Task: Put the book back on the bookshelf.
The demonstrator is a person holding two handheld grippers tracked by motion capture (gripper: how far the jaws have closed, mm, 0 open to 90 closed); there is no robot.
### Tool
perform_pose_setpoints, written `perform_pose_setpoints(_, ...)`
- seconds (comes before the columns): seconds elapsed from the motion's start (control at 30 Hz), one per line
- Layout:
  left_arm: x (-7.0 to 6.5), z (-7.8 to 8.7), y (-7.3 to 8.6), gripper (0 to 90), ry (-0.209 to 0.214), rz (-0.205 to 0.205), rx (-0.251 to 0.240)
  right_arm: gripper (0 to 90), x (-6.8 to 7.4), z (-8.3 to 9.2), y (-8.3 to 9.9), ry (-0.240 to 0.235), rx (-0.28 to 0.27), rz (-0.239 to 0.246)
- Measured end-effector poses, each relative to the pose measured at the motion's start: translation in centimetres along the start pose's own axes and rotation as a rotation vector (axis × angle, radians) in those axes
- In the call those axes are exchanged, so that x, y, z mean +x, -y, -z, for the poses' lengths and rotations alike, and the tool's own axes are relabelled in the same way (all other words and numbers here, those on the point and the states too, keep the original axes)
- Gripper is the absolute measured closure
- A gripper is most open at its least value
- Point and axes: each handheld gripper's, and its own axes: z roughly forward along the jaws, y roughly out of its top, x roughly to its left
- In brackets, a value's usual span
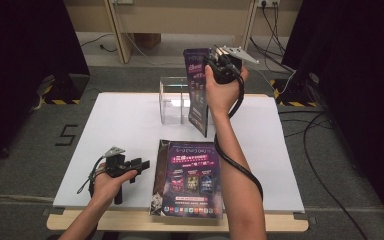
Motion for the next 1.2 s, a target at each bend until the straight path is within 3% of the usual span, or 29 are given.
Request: perform_pose_setpoints(1.2, 0.4, 0.0, 0.2, 53.5, -0.003, 0.011, 0.005, 84.6, 0.0, -2.3, -0.1, 0.030, -0.010, 0.013)
